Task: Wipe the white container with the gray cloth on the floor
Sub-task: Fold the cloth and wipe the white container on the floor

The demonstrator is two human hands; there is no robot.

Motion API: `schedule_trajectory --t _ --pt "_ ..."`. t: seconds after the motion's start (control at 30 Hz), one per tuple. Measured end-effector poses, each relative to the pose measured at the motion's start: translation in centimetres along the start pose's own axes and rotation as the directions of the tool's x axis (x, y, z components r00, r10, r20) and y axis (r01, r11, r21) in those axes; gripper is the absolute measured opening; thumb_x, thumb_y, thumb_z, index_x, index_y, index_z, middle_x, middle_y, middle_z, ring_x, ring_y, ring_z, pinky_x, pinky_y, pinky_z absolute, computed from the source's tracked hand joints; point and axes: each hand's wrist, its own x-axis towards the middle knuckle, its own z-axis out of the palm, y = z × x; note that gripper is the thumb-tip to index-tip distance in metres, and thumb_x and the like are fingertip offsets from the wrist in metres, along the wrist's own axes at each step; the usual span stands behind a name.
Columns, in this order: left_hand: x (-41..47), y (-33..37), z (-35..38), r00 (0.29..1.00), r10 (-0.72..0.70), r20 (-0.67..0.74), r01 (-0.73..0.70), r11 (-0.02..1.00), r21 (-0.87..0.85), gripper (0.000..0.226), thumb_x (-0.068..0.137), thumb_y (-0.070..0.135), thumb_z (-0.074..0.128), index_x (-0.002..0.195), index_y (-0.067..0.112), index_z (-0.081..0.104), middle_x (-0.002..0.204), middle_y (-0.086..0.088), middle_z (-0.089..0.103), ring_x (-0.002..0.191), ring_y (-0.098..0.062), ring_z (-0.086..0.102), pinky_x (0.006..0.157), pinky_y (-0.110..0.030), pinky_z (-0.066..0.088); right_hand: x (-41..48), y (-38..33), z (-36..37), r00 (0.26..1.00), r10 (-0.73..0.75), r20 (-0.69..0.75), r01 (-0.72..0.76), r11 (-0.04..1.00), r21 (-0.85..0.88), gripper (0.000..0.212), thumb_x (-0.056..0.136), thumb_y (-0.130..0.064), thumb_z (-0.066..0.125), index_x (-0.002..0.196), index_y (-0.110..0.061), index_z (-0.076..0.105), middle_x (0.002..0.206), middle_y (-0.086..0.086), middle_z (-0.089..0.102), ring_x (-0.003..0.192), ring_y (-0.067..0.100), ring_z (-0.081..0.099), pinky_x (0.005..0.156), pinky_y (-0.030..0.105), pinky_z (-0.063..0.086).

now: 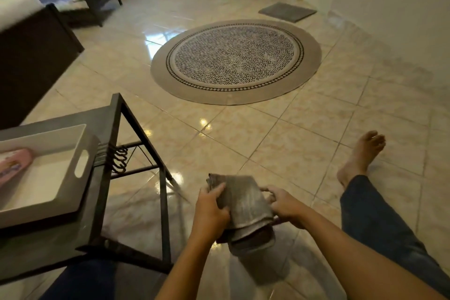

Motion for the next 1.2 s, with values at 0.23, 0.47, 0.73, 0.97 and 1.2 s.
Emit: schedule_trajectory --t 0.23,0.47,0.73,0.97,1.2 --pt "0.4 -3.3 4.4 0.957 0.245 0.154 -0.287 0.750 0.596 0.062 0.095 0.059 0.026 0.149 0.038 0.001 0.157 0.001 -0.025 0.141 -0.025 -0.025 0.116 -0.055 -0.002 -0.3 0.2 0.9 0.997 -0.039 0.061 0.037 0.999 0.035 0.084 0.085 0.014 0.058 0.152 -0.026 0.029 0.090 0.009 0.052 0.070 0.016 0.062 0.061 0.031 0.060" --pt "-0.5 -1.7 5.4 0.967 0.194 0.163 -0.228 0.945 0.233 0.054 0.102 0.029 0.027 0.150 0.009 0.014 0.156 -0.002 -0.014 0.142 -0.014 0.002 0.115 -0.031 0.011 0.1 0.4 1.6 0.997 -0.040 0.065 0.037 0.999 0.038 0.090 0.085 0.018 0.054 0.155 -0.029 0.022 0.088 0.010 0.049 0.063 0.015 0.059 0.055 0.029 0.059" --pt "0.6 -5.0 3.0 0.942 0.216 0.257 -0.324 0.787 0.525 0.061 0.092 0.027 0.058 0.146 0.025 0.028 0.156 0.007 0.000 0.139 -0.019 -0.019 0.116 -0.058 -0.002 0.3 0.4 1.5 0.996 -0.046 0.075 0.044 0.999 0.032 0.092 0.084 0.017 0.056 0.154 -0.030 0.022 0.087 0.009 0.051 0.063 0.014 0.062 0.058 0.030 0.061" --pt "1.3 -1.3 4.7 0.794 0.362 0.487 -0.564 0.738 0.371 0.049 0.089 0.012 0.059 0.135 0.025 0.049 0.160 0.000 0.010 0.138 -0.028 0.027 0.109 -0.044 0.036 -0.3 0.3 1.2 0.998 -0.012 0.070 0.010 1.000 0.015 0.090 0.083 0.017 0.052 0.155 -0.030 0.024 0.107 0.014 0.057 0.082 0.026 0.066 0.068 0.039 0.064" --pt "0.4 -5.1 5.4 0.918 0.257 0.301 -0.395 0.634 0.665 0.056 0.093 0.056 -0.003 0.147 0.044 -0.008 0.159 0.007 -0.012 0.141 -0.022 -0.025 0.113 -0.058 -0.011 -0.1 0.0 1.9 0.996 0.016 0.087 -0.025 0.995 0.095 0.093 0.081 0.024 0.047 0.155 -0.027 0.022 0.115 0.019 0.059 0.072 0.025 0.063 0.074 0.049 0.063"
